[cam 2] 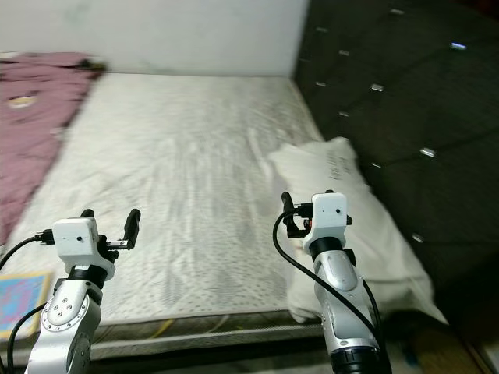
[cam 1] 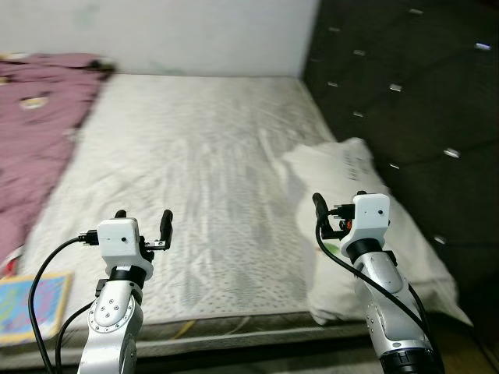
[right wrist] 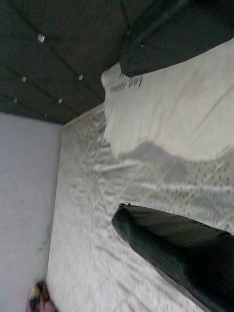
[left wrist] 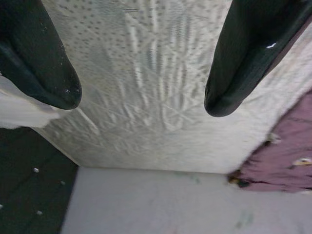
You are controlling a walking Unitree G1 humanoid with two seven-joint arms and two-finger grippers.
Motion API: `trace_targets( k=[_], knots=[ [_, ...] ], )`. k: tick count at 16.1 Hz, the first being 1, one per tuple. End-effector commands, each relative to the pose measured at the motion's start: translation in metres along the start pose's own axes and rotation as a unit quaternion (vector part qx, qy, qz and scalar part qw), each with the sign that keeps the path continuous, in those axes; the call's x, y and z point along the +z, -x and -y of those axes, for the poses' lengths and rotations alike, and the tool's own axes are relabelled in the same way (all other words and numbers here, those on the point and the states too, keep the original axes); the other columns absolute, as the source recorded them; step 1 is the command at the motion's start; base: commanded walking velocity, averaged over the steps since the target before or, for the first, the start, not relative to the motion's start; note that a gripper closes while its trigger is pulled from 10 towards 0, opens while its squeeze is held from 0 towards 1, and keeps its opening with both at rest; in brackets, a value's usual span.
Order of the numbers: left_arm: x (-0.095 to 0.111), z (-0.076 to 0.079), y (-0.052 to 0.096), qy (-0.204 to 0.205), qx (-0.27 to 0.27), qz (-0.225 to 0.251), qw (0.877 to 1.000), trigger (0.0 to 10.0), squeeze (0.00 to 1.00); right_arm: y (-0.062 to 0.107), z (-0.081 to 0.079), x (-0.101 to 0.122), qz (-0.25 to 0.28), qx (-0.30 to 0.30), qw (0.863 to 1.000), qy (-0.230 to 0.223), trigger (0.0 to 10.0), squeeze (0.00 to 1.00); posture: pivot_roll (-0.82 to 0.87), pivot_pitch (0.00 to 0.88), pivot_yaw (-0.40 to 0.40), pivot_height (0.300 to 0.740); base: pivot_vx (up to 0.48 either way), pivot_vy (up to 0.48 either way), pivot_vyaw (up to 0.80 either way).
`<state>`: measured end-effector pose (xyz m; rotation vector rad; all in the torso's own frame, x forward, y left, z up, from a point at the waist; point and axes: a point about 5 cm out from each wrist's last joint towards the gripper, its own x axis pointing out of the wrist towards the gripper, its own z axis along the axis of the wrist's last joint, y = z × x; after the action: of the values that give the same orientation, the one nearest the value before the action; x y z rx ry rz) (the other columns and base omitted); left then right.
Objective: Clean up the room
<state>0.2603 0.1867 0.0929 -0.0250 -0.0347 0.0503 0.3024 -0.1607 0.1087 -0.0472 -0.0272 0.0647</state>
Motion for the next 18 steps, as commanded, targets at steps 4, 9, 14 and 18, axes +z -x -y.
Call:
trace_targets(
  k=[4, 9, 14, 18],
  knots=[
    [-0.0043, 0.0007, -0.0002, 0.005, -0.003, -0.016, 1.0, 10.0, 0.0, -0.0051, -0.0001, 0.0011, -0.005, -0.005, 1.0, -0.007, 10.0, 0.0, 0.04, 0.0, -0.039, 0.74, 0.0, 0.0, 0.0],
    [-0.0017, 0.0036, -0.0051, 0.016, -0.008, -0.013, 1.0, 10.0, 0.0, -0.0071, -0.0007, 0.0007, -0.008, -0.012, 1.0, -0.014, 10.0, 0.0, 0.04, 0.0, -0.038, 0.74, 0.0, 0.258, 0.0],
    [-0.0012, 0.0046, -0.0069, 0.021, -0.008, -0.013, 1.0, 10.0, 0.0, -0.0103, 0.0022, 0.0003, -0.013, -0.02, 1.0, -0.009, 10.0, 0.0, 0.04, 0.0, -0.039, 0.74, 0.0, 0.48, 0.0],
    [-0.0017, 0.0041, -0.0088, 0.021, -0.003, -0.016, 1.0, 10.0, 0.0, -0.0124, 0.0007, 0.0, -0.014, -0.017, 1.0, -0.007, 10.0, 0.0, 0.04, 0.0, -0.039, 0.74, 0.0, 0.48, 0.0]
  ],
)
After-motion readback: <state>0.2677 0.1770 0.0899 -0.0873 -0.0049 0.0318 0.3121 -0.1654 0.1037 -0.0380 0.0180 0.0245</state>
